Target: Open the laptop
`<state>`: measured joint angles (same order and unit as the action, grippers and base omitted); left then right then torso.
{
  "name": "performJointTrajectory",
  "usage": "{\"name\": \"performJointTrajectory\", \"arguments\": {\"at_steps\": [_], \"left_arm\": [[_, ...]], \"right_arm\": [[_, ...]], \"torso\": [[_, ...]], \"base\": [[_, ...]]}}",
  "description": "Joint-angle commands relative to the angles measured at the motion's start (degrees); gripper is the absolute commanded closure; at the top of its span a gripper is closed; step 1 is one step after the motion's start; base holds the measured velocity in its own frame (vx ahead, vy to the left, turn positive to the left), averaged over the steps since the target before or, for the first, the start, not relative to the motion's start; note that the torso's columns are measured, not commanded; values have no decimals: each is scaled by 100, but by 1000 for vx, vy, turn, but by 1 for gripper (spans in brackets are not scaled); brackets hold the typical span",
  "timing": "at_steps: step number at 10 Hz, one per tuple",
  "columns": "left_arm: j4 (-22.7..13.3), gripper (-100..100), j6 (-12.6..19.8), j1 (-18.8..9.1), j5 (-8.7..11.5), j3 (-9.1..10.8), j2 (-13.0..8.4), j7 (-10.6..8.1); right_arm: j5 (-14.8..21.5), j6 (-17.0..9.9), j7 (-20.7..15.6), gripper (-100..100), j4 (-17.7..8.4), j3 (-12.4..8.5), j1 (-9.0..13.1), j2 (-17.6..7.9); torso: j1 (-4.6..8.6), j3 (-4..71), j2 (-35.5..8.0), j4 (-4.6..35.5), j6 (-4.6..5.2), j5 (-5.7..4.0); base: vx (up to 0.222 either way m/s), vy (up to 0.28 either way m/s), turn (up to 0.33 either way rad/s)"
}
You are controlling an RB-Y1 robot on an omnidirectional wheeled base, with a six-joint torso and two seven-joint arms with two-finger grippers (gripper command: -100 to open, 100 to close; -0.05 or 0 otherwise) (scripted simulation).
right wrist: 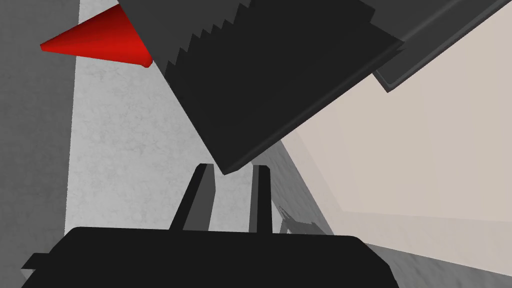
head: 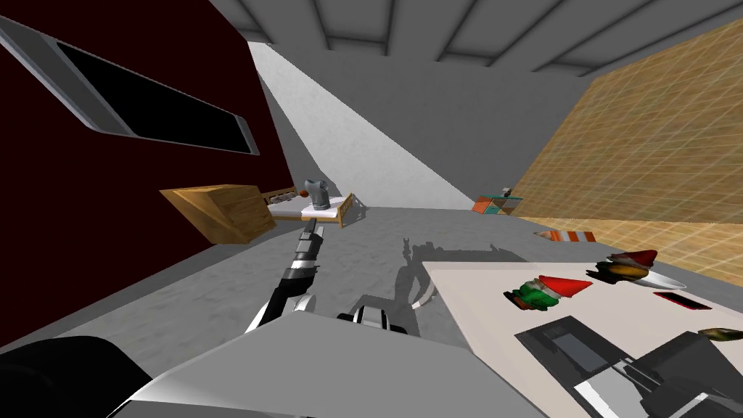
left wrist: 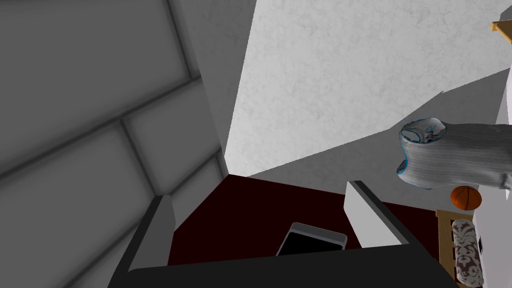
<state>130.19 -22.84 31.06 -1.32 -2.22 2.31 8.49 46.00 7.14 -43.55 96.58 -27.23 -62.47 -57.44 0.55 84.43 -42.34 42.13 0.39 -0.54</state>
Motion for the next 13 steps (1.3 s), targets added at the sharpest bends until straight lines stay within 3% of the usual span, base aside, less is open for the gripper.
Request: {"name": "performJointTrajectory", "arguments": {"at_steps": [1,2,4,5,9,10,13], "left_arm": [[0,0,0,-1,0,0,0,0],[0,0,0,-1,0,0,0,0],[0,0,0,-1,0,0,0,0],[0,0,0,-2,0,0,0,0],[0,0,0,-1,0,0,0,0],[0,0,0,-2,0,0,0,0],[-1,0,1,-3,0,0,0,0]], "right_arm": [[3,66,37,100,-125,82,-343,-179],[17,98,37,100,-160,96,-521,-262],[-2,112,51,100,-131,46,-490,-293],[112,51,-21,100,-307,293,-626,-292],[283,-51,-138,100,-581,656,-805,-286],[208,90,-71,-100,-511,400,-863,-397],[119,193,41,-100,-386,77,-1153,-616]], "torso": [[-2,-12,-25,13,-12,13],[-6,-17,-33,18,-3,21],[-21,-10,-28,17,-6,32],[-29,-13,-34,26,-28,45],[-13,4,-1,15,-37,30],[-3,0,1,17,-42,25],[-60,0,-15,22,-39,56]], "base": [[114,19,5],[163,43,-21],[73,23,-19],[137,20,110],[148,20,40],[70,20,-84],[4,23,-98]]}}
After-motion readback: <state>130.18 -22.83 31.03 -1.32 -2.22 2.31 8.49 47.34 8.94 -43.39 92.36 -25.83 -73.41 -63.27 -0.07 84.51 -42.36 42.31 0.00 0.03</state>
